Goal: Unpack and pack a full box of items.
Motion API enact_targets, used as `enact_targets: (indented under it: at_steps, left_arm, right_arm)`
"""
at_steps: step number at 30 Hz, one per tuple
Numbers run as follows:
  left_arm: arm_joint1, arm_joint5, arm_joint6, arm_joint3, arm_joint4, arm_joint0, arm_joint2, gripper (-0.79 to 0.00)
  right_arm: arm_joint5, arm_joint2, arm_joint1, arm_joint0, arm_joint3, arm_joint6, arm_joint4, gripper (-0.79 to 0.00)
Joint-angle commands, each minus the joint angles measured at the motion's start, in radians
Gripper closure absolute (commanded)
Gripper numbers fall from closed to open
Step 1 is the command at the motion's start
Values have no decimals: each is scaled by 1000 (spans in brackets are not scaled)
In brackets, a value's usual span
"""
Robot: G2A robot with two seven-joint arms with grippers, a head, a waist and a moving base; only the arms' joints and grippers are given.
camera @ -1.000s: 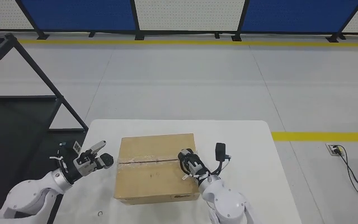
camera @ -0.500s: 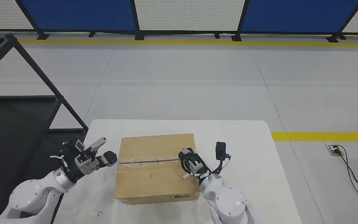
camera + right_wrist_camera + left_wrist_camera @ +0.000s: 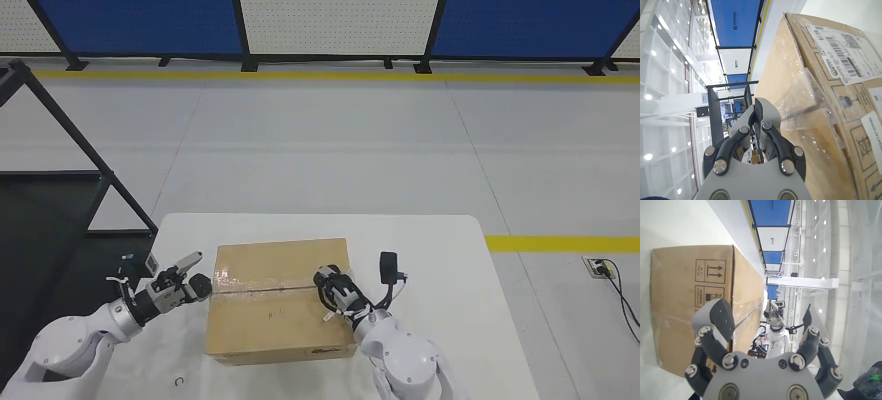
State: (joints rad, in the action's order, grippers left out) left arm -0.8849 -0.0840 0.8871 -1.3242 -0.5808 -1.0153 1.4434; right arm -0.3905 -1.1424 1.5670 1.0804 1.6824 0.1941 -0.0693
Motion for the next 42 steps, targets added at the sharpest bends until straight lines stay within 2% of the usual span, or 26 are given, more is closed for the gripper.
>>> enact_targets:
  at_steps: [1, 11, 16, 23, 33, 38, 42]
  left_arm:
    - [-1, -1, 6, 6, -2, 2, -1, -785]
    - [-5, -9, 5, 35, -2, 17, 5, -785]
    - [-5, -28, -22, 45, -50, 34, 48, -785]
    - [-6, -39, -57, 30, -218, 43, 141, -785]
    - [-11, -65, -84, -30, -271, -3, 180, -785]
    - [-11, -65, -84, -30, -271, -3, 180, -785]
    - [-11, -65, -84, -30, -271, -3, 180, -785]
  right_arm:
    - [-2, 1, 0, -4, -2, 1, 0, 0]
    - [11, 14, -1, -11, 5, 25, -2, 0]
    - [14, 36, -1, -34, -11, 70, -4, 0]
    - [-18, 115, 17, -171, -158, 159, 28, 0]
    - [-103, 280, 81, -434, -410, 208, 70, 0]
    - [-143, 301, 97, -485, -470, 214, 74, 0]
    - [-168, 291, 95, -468, -458, 202, 57, 0]
